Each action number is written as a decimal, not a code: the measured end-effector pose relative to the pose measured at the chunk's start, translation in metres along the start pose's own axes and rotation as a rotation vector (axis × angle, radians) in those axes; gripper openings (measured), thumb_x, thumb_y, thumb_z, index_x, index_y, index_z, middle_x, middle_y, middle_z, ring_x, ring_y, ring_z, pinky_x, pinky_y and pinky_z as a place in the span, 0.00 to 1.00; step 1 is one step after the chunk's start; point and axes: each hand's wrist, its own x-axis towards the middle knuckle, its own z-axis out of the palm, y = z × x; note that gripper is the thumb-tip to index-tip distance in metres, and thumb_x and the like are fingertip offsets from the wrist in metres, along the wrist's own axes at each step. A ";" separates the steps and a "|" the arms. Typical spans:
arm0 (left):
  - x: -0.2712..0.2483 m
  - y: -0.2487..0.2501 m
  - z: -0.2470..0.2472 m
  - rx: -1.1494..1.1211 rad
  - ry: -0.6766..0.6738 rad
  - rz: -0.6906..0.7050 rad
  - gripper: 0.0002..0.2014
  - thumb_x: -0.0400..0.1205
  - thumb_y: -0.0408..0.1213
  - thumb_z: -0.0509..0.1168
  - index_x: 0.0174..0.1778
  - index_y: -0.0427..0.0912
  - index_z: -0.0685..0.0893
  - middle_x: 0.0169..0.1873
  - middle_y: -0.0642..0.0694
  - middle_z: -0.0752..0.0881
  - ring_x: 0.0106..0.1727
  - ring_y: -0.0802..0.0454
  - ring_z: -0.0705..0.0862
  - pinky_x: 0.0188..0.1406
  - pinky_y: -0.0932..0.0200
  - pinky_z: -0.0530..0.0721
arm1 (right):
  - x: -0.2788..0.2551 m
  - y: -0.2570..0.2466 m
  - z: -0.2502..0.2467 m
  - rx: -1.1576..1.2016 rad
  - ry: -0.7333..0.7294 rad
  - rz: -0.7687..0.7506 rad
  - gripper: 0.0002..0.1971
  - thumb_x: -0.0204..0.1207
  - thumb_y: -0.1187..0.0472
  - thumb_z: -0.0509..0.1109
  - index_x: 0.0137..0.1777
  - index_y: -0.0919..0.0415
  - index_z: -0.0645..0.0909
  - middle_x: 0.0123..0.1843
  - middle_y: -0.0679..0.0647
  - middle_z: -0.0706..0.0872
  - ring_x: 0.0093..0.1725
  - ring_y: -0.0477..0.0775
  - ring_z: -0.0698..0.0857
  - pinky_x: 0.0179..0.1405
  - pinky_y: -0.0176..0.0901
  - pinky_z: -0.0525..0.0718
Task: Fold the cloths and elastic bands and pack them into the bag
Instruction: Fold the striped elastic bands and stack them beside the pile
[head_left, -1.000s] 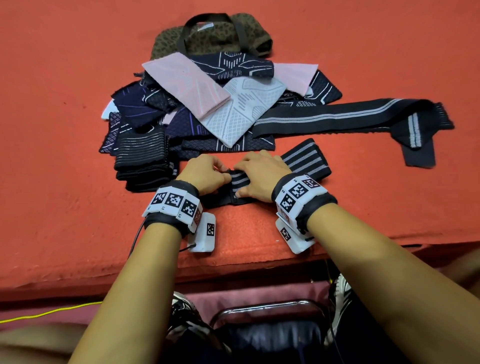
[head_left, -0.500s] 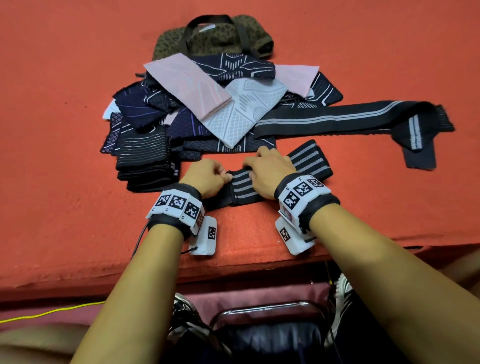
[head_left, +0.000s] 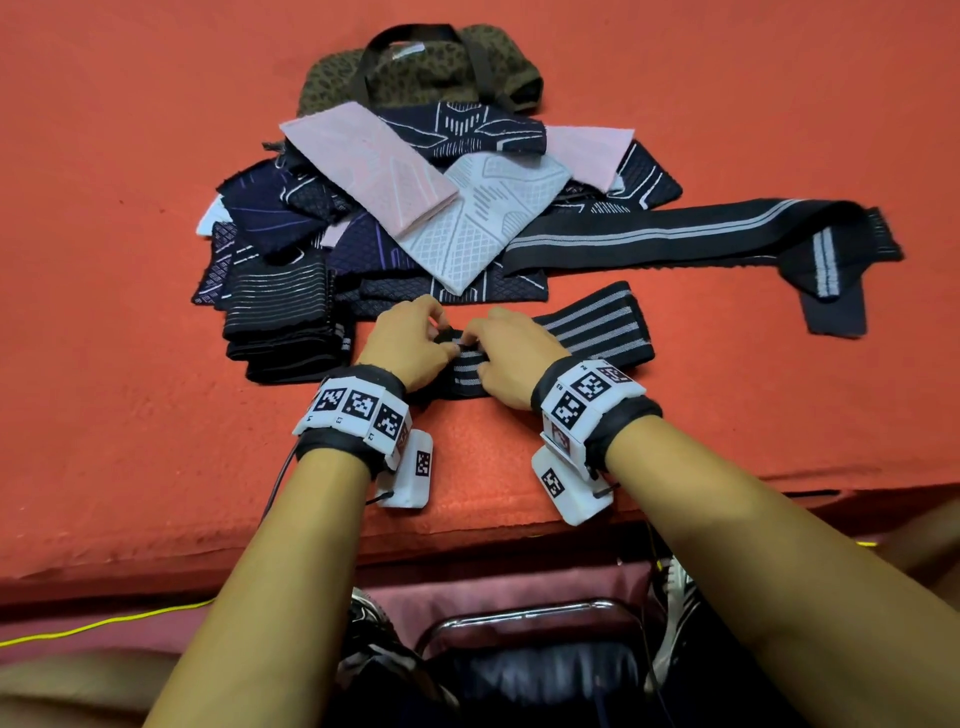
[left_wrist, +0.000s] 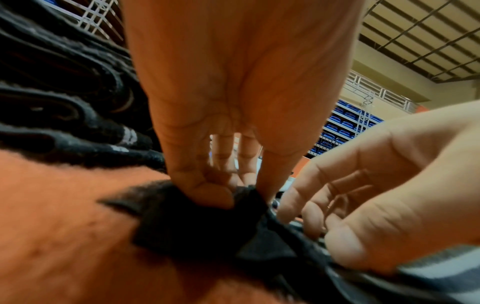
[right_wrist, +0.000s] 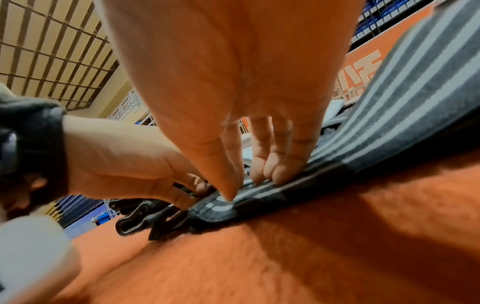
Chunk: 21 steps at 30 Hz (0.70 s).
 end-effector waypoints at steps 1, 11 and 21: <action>0.000 0.001 0.000 -0.001 -0.021 0.008 0.14 0.75 0.38 0.75 0.54 0.46 0.81 0.47 0.47 0.82 0.49 0.48 0.80 0.47 0.60 0.71 | 0.000 0.001 -0.001 0.001 0.007 0.015 0.18 0.77 0.65 0.67 0.67 0.56 0.79 0.64 0.57 0.77 0.65 0.59 0.78 0.62 0.56 0.81; -0.002 -0.003 0.002 0.004 -0.058 0.038 0.17 0.75 0.36 0.75 0.57 0.57 0.85 0.51 0.44 0.83 0.54 0.45 0.81 0.54 0.57 0.76 | -0.006 0.046 -0.022 -0.040 0.118 0.406 0.17 0.79 0.62 0.63 0.67 0.63 0.75 0.66 0.61 0.78 0.65 0.64 0.79 0.55 0.53 0.77; 0.001 0.000 0.005 0.058 -0.051 0.028 0.19 0.77 0.37 0.72 0.63 0.58 0.85 0.58 0.43 0.80 0.59 0.43 0.80 0.61 0.55 0.76 | -0.010 0.044 -0.024 -0.172 0.053 0.464 0.31 0.79 0.47 0.68 0.76 0.61 0.64 0.75 0.62 0.66 0.74 0.65 0.67 0.68 0.59 0.71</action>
